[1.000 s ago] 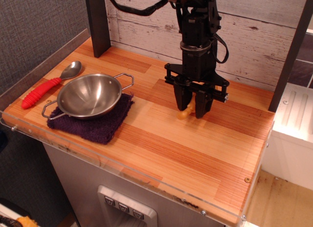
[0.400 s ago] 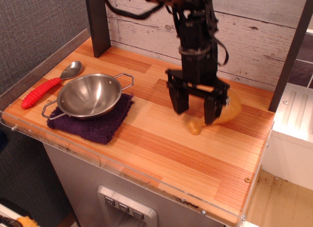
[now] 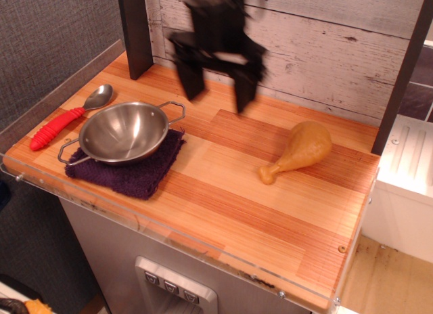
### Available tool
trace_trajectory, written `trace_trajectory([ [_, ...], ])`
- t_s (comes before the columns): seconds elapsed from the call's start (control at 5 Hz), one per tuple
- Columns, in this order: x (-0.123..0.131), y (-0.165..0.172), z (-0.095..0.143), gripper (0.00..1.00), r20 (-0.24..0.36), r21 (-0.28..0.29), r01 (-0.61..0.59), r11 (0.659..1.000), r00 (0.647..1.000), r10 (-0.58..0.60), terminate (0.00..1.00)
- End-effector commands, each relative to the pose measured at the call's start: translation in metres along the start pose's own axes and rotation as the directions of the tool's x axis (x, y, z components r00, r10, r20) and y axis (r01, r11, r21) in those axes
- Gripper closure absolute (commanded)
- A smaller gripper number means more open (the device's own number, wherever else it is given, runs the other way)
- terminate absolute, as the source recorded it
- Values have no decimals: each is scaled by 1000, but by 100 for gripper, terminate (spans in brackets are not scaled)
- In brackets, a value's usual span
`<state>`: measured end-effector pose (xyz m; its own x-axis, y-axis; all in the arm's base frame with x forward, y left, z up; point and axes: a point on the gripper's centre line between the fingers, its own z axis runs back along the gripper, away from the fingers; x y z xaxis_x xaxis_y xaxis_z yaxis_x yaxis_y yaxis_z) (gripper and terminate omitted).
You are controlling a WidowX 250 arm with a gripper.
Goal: Move chicken to right side of table, near edge.
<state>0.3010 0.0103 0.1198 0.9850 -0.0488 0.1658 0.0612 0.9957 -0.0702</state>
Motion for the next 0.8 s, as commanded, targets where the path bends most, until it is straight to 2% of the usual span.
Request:
trace_trajectory([
  [0.0, -19, 21, 16, 0, -71, 3, -24, 1000, 997, 24, 0],
  [0.2, -19, 25, 17, 0, -77, 4, -25, 1000, 997, 25, 0],
  [0.4, -19, 32, 18, 0, -89, -29, -31, 999, 996, 28, 0],
  [0.6, -19, 32, 18, 0, -89, -29, -31, 999, 996, 28, 0],
])
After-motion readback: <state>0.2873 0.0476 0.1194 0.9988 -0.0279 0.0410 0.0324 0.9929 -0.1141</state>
